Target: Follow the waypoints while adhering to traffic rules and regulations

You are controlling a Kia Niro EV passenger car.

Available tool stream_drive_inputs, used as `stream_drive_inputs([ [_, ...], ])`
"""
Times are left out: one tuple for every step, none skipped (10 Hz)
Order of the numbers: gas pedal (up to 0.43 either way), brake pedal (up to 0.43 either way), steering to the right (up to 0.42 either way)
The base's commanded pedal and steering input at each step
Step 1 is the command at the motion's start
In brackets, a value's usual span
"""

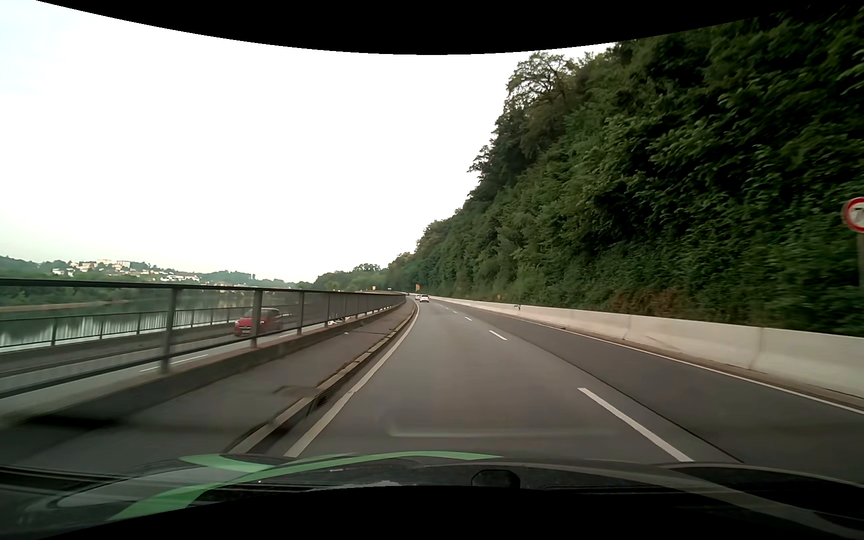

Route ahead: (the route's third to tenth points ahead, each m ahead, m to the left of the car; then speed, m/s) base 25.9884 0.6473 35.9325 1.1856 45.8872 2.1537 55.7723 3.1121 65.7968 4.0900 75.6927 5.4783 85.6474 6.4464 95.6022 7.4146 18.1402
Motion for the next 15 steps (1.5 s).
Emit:
stream_drive_inputs([
  [0.197, 0.000, -0.017],
  [0.197, 0.000, -0.016],
  [0.197, 0.000, -0.016],
  [0.197, 0.000, -0.016],
  [0.197, 0.000, -0.015],
  [0.197, 0.000, -0.014],
  [0.197, 0.000, -0.014],
  [0.197, 0.000, -0.013],
  [0.197, 0.000, -0.012],
  [0.197, 0.000, -0.012],
  [0.197, 0.000, -0.011],
  [0.197, 0.000, -0.011],
  [0.197, 0.000, -0.011],
  [0.197, 0.000, -0.010],
  [0.197, 0.000, -0.010],
])
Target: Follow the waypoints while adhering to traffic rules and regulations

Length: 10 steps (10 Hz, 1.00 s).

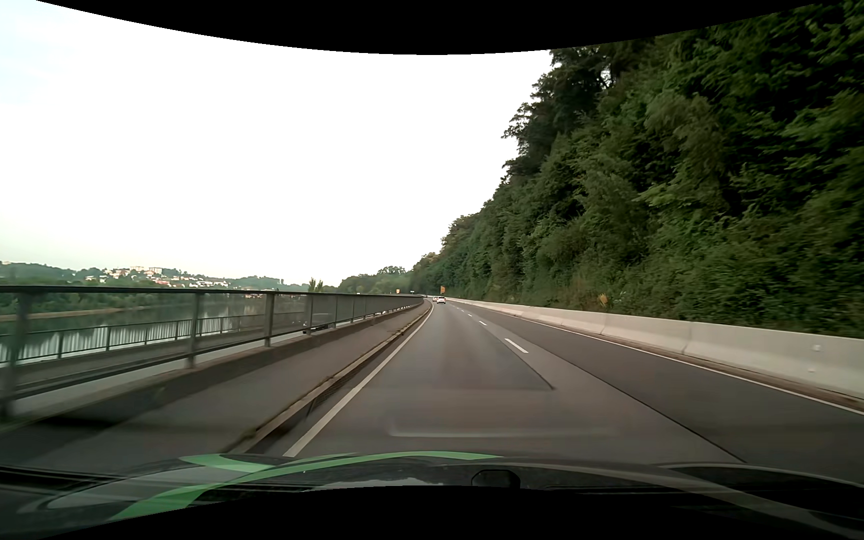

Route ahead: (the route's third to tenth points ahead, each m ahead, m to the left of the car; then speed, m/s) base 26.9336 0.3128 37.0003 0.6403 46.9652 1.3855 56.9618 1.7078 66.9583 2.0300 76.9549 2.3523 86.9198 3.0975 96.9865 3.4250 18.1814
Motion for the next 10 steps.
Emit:
stream_drive_inputs([
  [0.197, 0.000, -0.009],
  [0.197, 0.000, -0.009],
  [0.189, 0.000, -0.009],
  [0.189, 0.000, -0.008],
  [0.189, 0.000, -0.008],
  [0.189, 0.000, -0.008],
  [0.177, 0.000, -0.008],
  [0.177, 0.000, -0.008],
  [0.177, 0.000, -0.008],
  [0.177, 0.000, -0.007],
])
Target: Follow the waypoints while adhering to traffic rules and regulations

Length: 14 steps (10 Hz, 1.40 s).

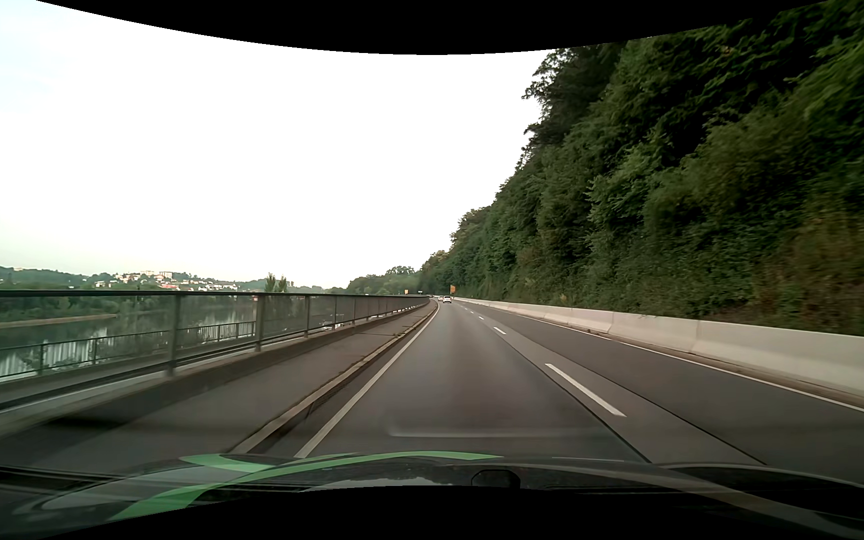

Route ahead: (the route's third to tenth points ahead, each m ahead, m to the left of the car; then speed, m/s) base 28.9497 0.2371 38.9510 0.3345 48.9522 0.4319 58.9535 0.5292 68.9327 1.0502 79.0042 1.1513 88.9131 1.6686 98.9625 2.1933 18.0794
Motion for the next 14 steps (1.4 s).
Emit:
stream_drive_inputs([
  [0.177, 0.000, -0.006],
  [0.177, 0.000, -0.004],
  [0.177, 0.000, -0.004],
  [0.169, 0.000, -0.004],
  [0.169, 0.000, -0.004],
  [0.169, 0.000, -0.004],
  [0.169, 0.000, -0.004],
  [0.157, 0.000, -0.004],
  [0.157, 0.000, -0.004],
  [0.157, 0.000, -0.004],
  [0.157, 0.000, -0.004],
  [0.157, 0.000, -0.004],
  [0.157, 0.000, -0.004],
  [0.157, 0.000, -0.004],
])
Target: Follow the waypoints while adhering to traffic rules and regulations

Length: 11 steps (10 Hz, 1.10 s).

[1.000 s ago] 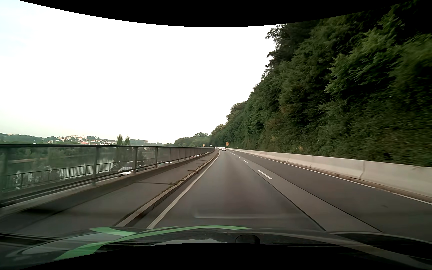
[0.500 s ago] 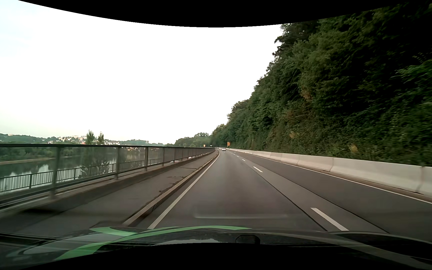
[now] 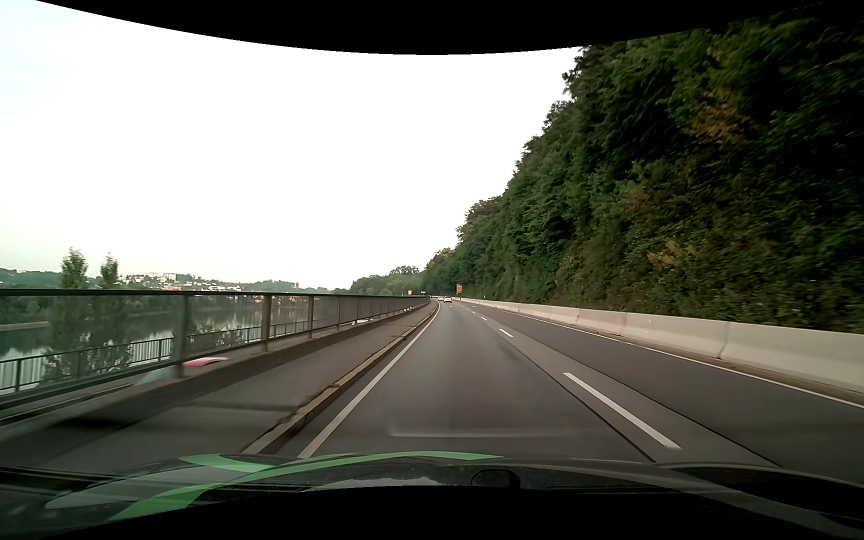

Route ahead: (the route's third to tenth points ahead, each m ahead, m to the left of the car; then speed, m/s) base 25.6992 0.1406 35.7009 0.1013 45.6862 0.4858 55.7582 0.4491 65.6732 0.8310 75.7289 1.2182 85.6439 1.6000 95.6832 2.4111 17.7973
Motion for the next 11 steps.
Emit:
stream_drive_inputs([
  [0.157, 0.000, -0.004],
  [0.157, 0.000, -0.004],
  [0.157, 0.000, -0.003],
  [0.157, 0.000, -0.002],
  [0.157, 0.000, -0.002],
  [0.157, 0.000, -0.002],
  [0.157, 0.000, -0.001],
  [0.157, 0.000, -0.002],
  [0.157, 0.000, -0.002],
  [0.157, 0.000, -0.001],
  [0.157, 0.000, -0.001],
])
